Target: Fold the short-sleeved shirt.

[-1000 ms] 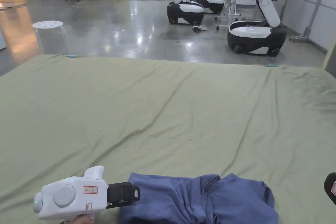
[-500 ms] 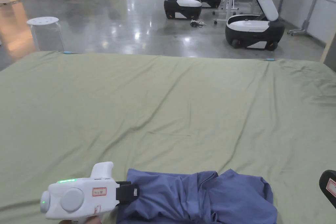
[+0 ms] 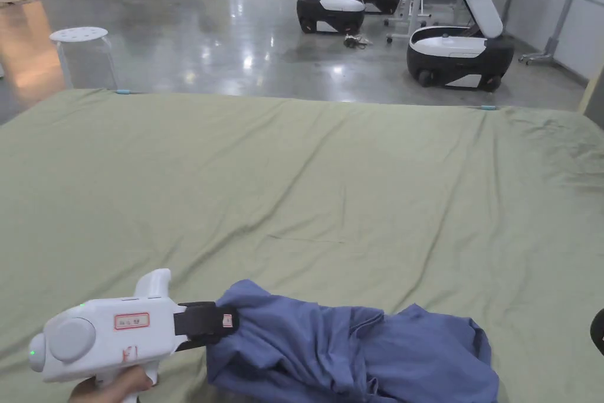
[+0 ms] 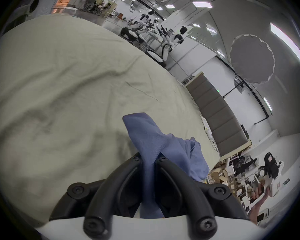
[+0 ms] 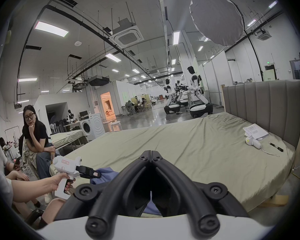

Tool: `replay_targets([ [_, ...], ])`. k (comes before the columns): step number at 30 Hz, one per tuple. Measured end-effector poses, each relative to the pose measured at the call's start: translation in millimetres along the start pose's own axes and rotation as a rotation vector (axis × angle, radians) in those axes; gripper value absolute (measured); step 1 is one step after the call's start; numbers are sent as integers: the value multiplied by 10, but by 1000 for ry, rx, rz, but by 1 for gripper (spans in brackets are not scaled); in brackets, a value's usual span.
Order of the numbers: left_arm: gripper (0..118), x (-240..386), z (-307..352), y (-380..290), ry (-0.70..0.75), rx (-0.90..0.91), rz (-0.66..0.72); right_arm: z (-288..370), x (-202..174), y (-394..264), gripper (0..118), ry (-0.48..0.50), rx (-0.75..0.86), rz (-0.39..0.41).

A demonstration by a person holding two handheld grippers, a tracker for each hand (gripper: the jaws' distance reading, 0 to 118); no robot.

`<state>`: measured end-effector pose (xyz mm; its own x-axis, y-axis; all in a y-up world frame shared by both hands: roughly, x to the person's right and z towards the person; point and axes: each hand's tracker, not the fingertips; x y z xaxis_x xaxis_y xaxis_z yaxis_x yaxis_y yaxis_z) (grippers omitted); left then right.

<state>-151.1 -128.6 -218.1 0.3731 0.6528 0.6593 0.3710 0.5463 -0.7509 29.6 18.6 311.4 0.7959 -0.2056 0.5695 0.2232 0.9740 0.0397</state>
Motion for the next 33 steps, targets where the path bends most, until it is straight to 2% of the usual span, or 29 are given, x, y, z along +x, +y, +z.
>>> replay_targets([
  [5,9,-211,512,173,111,114,28,-26,13,1,0,2,-1,-9],
  [8,9,-292,747,205,123,96,44,-70,9,-25,0,4,-4,-27],
  [10,9,-233,838,191,176,106,-2,-107,-3,-46,0,10,-13,-36],
  [15,9,79,787,181,105,107,13,-139,-63,-66,0,28,-22,-30],
  [18,9,438,629,206,-40,109,30,-143,-71,-59,0,33,-22,-31],
  [25,9,1267,-168,107,-169,47,-19,-23,-13,11,0,20,1,-25],
  [29,9,1560,-841,-74,-137,-50,-94,122,85,34,0,-9,19,-36],
  [31,9,1650,-1185,-176,-65,-90,-143,216,131,46,0,-32,31,-38],
  [33,9,1684,-1433,-278,-25,-118,-118,297,175,60,0,-51,38,-40],
])
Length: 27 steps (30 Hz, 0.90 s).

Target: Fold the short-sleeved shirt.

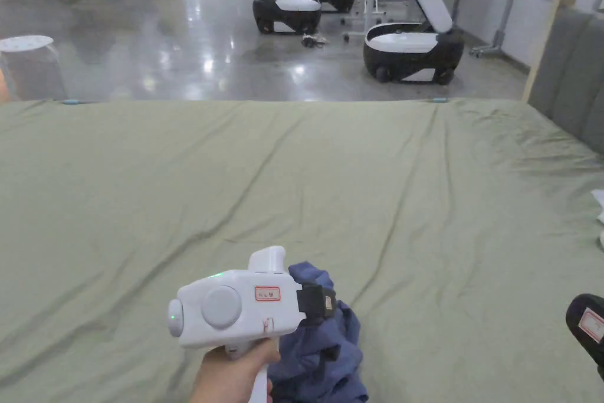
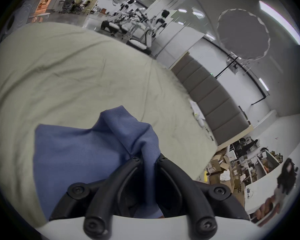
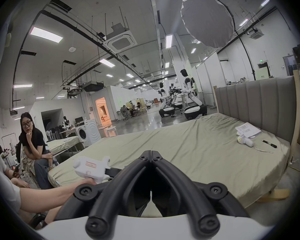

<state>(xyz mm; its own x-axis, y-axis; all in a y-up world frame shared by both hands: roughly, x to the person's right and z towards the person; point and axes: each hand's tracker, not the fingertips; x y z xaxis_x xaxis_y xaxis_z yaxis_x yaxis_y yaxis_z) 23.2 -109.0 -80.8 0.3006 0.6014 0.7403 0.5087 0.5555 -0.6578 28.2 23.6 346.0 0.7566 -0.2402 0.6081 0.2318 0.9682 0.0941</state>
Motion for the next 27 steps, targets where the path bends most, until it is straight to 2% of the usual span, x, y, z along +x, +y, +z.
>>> replay_targets([
  [4,10,-26,-232,-71,52,-25,13,116,83,12,0,-34,9,-4],
  [5,13,-37,-230,-78,46,-24,20,130,95,9,0,-43,10,-4],
  [6,29,-47,-182,-75,37,-27,24,141,109,1,0,-48,10,-6],
  [9,54,-54,160,-10,-72,-1,40,146,129,-23,0,-51,7,-21],
  [10,87,-43,326,20,-87,30,35,131,108,-27,0,-49,3,-24],
  [11,114,-34,504,28,-87,43,29,121,99,-34,0,-46,-2,-25],
  [13,115,-109,1006,25,-144,194,-25,102,62,-48,0,-34,-5,-22],
  [16,118,-248,1463,-82,-69,283,-76,51,-27,-47,0,-6,-9,-13],
  [17,117,-271,1469,-103,-26,283,-101,31,-50,-48,0,1,-11,-9],
  [18,100,-299,1451,-138,34,298,-132,6,-88,-48,0,11,-12,-3],
  [19,53,-302,1378,-174,74,303,-181,-17,-115,-47,0,23,-15,1],
  [20,0,-264,1272,-206,126,286,-218,-33,-136,-47,0,30,-17,5],
  [21,0,-247,1101,-262,295,252,-254,-47,-160,-46,0,35,-19,9],
  [22,0,-181,1007,-309,373,261,-280,-52,-167,-46,0,42,-19,13],
  [24,0,-244,645,-364,280,201,-315,-43,-180,-34,0,49,-15,23],
  [25,0,-214,498,-420,192,146,-250,-38,-180,-28,0,48,-12,31],
  [27,0,-56,303,-496,179,162,-252,-33,-166,-16,0,38,-18,42],
])
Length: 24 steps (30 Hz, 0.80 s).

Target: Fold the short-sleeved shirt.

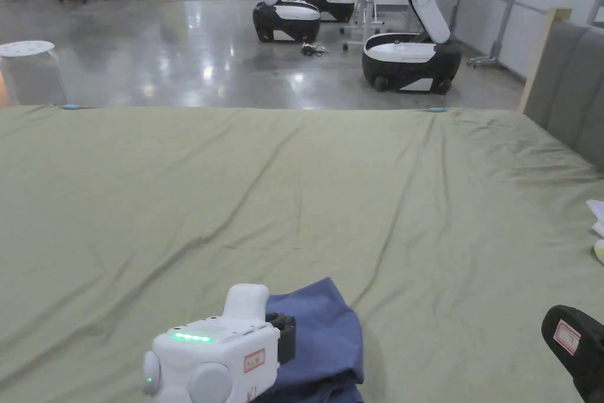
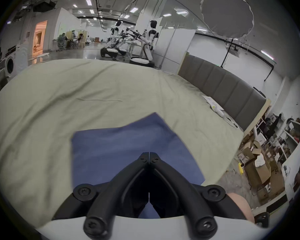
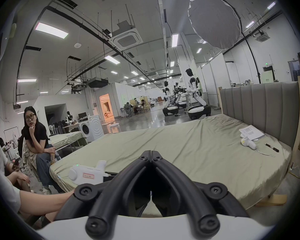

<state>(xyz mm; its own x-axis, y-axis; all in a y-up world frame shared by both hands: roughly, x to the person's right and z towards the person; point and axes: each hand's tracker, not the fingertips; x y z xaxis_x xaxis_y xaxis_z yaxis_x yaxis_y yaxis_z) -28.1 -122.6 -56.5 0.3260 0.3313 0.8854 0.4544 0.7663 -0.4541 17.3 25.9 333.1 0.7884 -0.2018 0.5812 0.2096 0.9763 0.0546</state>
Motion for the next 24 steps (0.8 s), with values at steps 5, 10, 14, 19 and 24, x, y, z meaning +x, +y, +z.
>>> replay_targets([
  [5,0,546,-475,-79,-43,-72,-137,-1,116,-16,0,-31,-26,5],
  [10,0,712,-847,-299,-140,-223,-62,35,140,-44,0,-45,-25,-31],
  [14,0,638,-465,-224,-191,-140,-41,-17,99,-17,0,-23,-31,-20],
  [19,0,291,1241,150,-124,247,-189,-231,-35,52,0,33,-49,44],
  [24,0,-377,2149,148,139,363,-181,-547,-111,10,0,108,-102,74],
])
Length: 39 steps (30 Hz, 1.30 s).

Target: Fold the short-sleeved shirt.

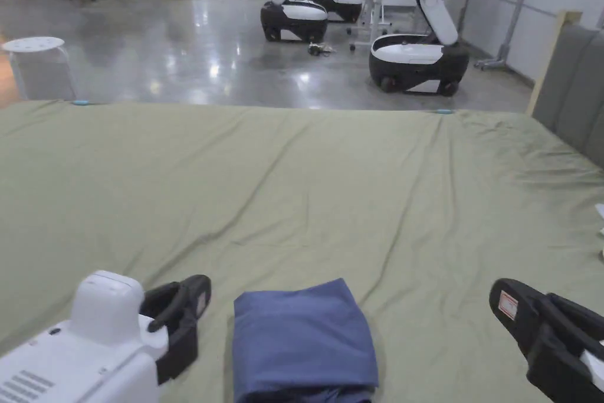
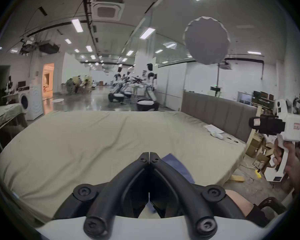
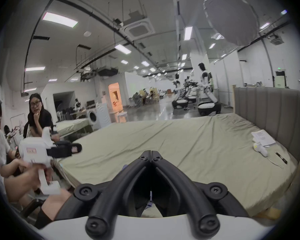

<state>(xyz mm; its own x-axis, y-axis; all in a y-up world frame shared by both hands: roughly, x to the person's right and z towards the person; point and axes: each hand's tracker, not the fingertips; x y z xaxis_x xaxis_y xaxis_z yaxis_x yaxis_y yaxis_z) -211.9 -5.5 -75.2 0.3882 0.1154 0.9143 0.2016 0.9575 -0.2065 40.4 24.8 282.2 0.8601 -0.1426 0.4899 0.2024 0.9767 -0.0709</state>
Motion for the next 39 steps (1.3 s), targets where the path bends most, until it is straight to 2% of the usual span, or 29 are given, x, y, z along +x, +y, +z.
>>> replay_targets([
  [2,0,-150,-2,-15,21,-18,28,-253,13,49,0,48,-83,41],
  [4,0,-297,-31,-47,15,-53,101,-624,111,54,0,185,-213,29],
  [6,0,-313,-141,-95,-8,-90,123,-1072,221,-83,0,289,-338,-27],
  [8,0,-372,-294,-151,-40,-126,206,-1564,353,-327,0,337,-486,-149],
  [10,0,-367,-471,-237,-85,-174,303,-2024,451,-683,0,345,-624,-264],
  [13,0,-403,-740,-410,-144,-241,440,-2452,564,-1151,0,311,-783,-292],
  [15,0,-398,-930,-512,-137,-318,449,-2568,643,-1364,0,269,-852,-326],
  [18,0,-426,-1243,-716,-189,-415,456,-2602,732,-1488,0,293,-847,-371],
  [20,1,-487,-1451,-874,-186,-468,508,-2563,756,-1485,0,308,-831,-399],
  [21,15,-527,-1533,-957,-194,-494,525,-2560,764,-1484,0,312,-830,-396],
  [22,38,-555,-1629,-1028,-204,-503,533,-2562,775,-1487,0,318,-827,-396],
  [23,71,-567,-1696,-1077,-200,-505,530,-2534,758,-1475,0,320,-825,-398],
  [24,113,-573,-1775,-1143,-197,-514,536,-2531,761,-1476,0,322,-824,-405],
  [25,116,-587,-1821,-1185,-212,-521,543,-2530,764,-1480,0,325,-822,-409],
  [27,115,-546,-1857,-1240,-268,-469,600,-2529,783,-1496,0,332,-819,-411],
  [30,117,-570,-2001,-1273,-393,-511,700,-2524,820,-1510,0,337,-818,-448],
  [35,114,-321,-2198,-1257,-390,-514,618,-2527,833,-1532,0,341,-813,-466],
  [36,88,-306,-2229,-1241,-434,-522,647,-2527,840,-1531,0,343,-815,-470],
  [37,42,-335,-2259,-1246,-490,-521,703,-2527,841,-1528,0,343,-816,-472],
  [38,28,-347,-2246,-1232,-403,-503,707,-2526,842,-1524,0,341,-818,-471],
  [39,28,-358,-2243,-1239,-340,-495,670,-2527,842,-1517,0,340,-819,-467],
])
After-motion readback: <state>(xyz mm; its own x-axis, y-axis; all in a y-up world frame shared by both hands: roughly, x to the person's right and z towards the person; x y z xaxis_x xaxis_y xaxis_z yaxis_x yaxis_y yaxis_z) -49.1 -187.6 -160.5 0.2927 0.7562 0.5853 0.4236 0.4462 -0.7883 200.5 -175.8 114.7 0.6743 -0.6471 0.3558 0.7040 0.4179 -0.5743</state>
